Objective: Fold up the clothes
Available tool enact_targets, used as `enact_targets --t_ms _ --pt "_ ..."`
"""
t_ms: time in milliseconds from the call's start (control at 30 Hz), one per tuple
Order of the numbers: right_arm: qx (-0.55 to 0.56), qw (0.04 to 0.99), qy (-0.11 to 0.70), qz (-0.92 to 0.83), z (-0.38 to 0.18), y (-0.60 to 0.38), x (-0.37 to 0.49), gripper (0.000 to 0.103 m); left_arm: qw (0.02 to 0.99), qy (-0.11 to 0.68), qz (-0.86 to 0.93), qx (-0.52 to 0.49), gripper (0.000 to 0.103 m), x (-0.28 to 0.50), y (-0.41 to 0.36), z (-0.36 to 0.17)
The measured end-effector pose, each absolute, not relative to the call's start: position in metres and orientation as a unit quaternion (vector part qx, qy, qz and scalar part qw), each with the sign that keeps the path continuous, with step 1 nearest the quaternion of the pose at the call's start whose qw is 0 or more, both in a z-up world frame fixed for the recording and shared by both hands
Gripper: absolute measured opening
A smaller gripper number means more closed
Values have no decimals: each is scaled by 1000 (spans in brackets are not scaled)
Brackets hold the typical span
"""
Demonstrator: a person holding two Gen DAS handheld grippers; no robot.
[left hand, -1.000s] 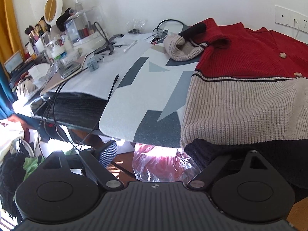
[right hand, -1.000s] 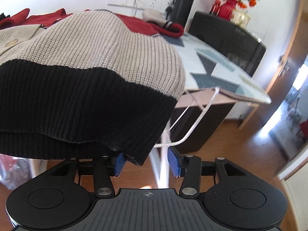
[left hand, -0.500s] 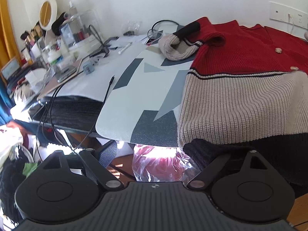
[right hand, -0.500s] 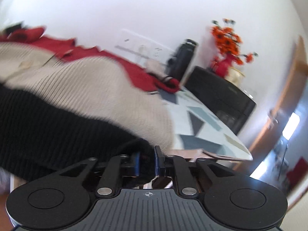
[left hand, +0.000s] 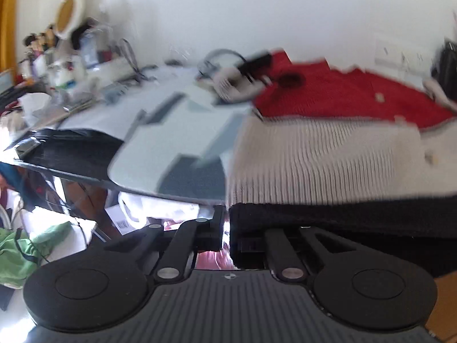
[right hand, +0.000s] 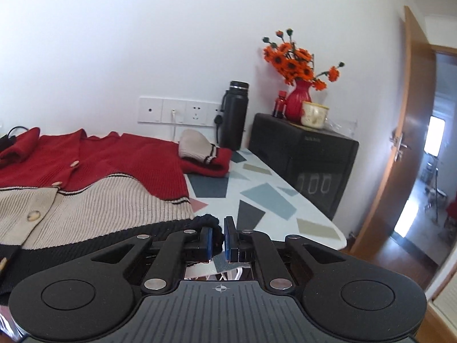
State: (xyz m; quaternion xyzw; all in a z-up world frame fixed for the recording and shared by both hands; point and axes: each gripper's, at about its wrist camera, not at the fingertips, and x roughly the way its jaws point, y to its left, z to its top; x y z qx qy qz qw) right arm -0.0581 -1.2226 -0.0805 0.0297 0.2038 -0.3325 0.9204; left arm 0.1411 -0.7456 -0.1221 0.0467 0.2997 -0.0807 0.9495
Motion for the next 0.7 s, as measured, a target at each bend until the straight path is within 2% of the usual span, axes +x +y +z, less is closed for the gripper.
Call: enact_targets --t_ms 100,333,467,600,700 --pt "29 919 207 -334 -80 -1221 -64 7 960 275 -55 18 8 132 -734 -90" --pt "31 916 213 -339 -79 -1218 -79 5 950 310 -33 8 8 130 -733 -80" --pt "28 926 173 -334 -65 -1218 -92 5 952 303 -29 20 8 127 -740 -72" --pt "-7 921 242 -306 -95 -1226 -85 5 948 316 -20 11 8 126 -743 -77" --pt "12 920 265 -288 -110 -1232 -90 5 949 316 -19 10 8 124 -749 -75"
